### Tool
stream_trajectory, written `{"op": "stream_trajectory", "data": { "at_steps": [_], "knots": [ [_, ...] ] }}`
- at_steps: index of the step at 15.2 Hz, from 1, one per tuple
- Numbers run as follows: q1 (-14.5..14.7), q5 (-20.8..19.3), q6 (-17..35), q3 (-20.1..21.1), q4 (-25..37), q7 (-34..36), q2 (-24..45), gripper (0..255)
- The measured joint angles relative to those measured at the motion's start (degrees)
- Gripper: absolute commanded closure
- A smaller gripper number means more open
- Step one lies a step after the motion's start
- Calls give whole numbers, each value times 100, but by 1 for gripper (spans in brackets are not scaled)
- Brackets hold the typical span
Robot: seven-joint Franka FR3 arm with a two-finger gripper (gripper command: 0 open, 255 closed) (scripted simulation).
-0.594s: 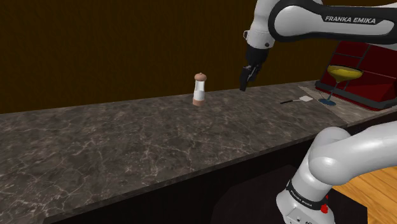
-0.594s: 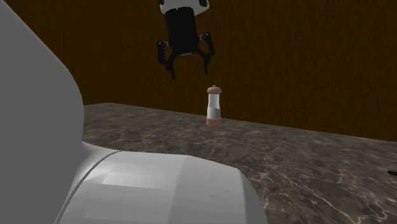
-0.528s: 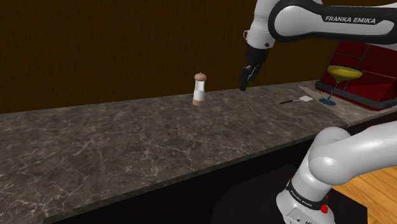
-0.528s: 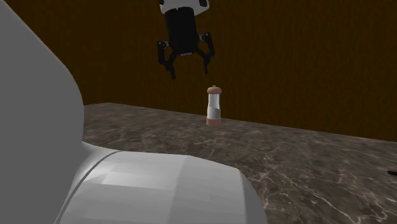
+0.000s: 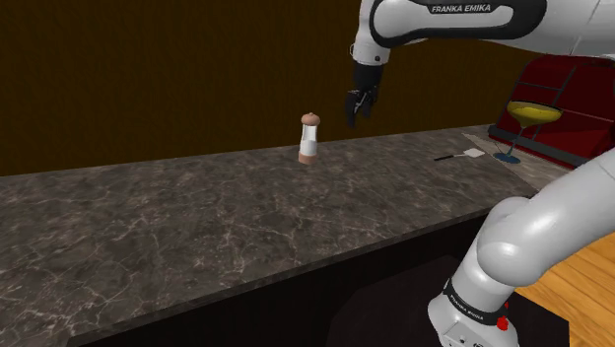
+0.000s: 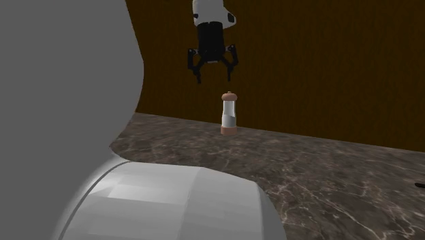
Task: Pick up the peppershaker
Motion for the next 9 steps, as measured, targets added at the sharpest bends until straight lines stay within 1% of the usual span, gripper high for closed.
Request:
{"op": "stream_trajectory", "data": {
  "at_steps": [4,9],
  "knots": [
    [-40,181,-98,-144,954,-134,1049,0],
    [-127,468,-522,-303,2494,-329,2432,0]
  ]
}}
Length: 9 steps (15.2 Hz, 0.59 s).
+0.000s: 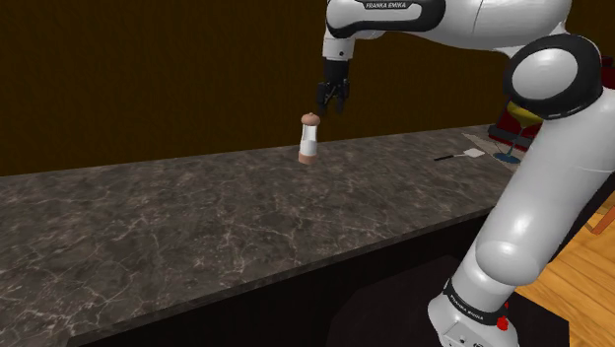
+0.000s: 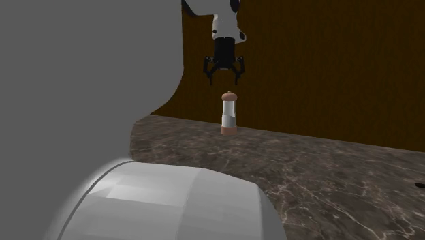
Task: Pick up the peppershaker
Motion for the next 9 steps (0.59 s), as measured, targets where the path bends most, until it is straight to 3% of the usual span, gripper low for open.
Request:
{"op": "stream_trajectory", "data": {
  "at_steps": [6,9],
  "knots": [
    [-208,390,-870,-100,2457,-167,1911,0],
    [-246,428,-805,-106,2529,-208,2087,0]
  ]
}}
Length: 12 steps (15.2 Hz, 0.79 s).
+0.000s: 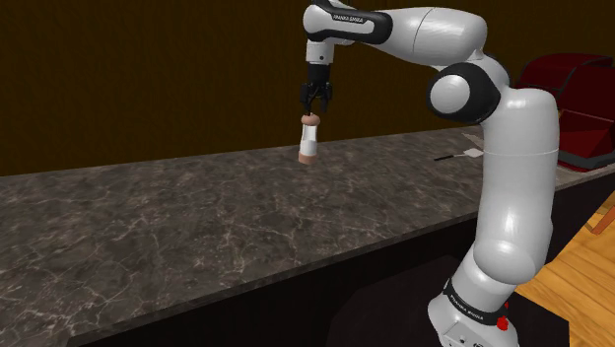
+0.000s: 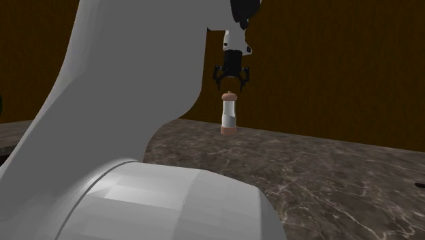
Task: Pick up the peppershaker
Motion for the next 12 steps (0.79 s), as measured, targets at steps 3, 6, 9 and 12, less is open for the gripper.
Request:
{"op": "stream_trajectory", "data": {
  "at_steps": [3,6,9,12],
  "knots": [
    [11,-1,265,1,-353,-10,-83,0],
    [12,-3,441,0,-544,-25,-98,255],
    [20,2,464,5,-565,-20,-108,255],
    [21,0,469,5,-572,-19,-112,255]
  ]
}}
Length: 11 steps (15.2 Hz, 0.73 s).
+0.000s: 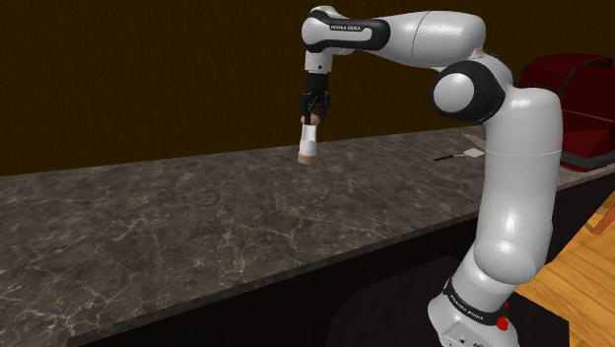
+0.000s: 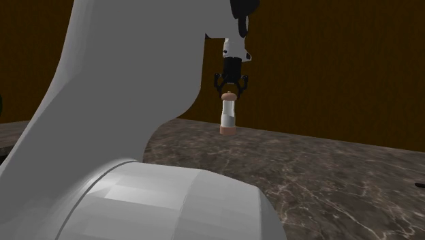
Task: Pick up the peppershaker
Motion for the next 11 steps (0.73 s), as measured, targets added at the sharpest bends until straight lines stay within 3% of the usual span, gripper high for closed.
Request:
{"op": "stream_trajectory", "data": {
  "at_steps": [5,11],
  "knots": [
    [-3,-1,-26,-2,29,-1,7,255],
    [-29,10,-531,-4,708,19,185,255]
  ]
}}
